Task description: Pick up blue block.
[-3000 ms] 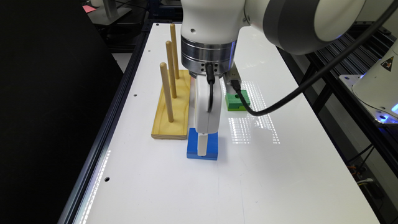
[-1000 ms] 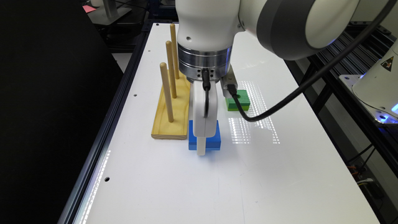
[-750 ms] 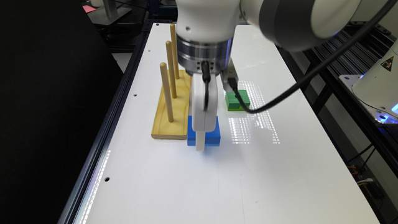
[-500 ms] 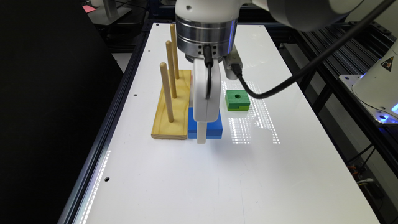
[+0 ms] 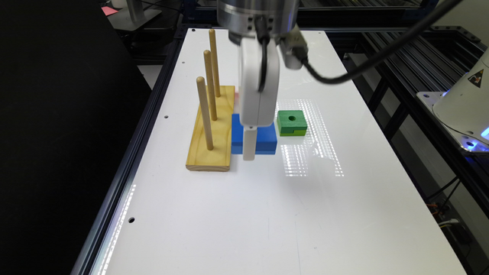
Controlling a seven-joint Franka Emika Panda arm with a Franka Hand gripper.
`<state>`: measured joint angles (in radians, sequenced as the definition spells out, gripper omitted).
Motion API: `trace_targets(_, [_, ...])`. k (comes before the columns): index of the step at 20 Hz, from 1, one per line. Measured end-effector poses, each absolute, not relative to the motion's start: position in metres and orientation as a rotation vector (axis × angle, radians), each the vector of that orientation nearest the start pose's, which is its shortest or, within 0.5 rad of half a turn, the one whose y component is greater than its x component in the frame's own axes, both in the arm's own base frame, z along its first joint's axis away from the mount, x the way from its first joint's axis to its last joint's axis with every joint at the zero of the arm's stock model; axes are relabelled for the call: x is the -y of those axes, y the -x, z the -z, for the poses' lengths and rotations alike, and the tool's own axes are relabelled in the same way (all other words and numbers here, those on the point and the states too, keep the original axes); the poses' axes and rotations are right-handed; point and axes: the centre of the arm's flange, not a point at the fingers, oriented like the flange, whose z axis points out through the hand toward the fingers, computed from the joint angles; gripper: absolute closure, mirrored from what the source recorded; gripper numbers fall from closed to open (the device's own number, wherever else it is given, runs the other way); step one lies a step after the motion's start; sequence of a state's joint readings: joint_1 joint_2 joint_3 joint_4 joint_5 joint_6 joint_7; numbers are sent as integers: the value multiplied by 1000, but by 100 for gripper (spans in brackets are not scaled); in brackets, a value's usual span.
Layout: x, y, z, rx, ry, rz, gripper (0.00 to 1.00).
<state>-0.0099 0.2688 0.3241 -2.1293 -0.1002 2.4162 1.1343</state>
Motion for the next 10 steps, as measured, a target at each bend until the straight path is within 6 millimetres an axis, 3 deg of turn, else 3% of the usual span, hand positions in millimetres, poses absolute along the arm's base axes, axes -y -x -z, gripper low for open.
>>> trace_targets(6, [-176,-543,-321,-1156,2890,48,100])
trace_targets(10, [-176,-542,-329,-1157,2890,57,100])
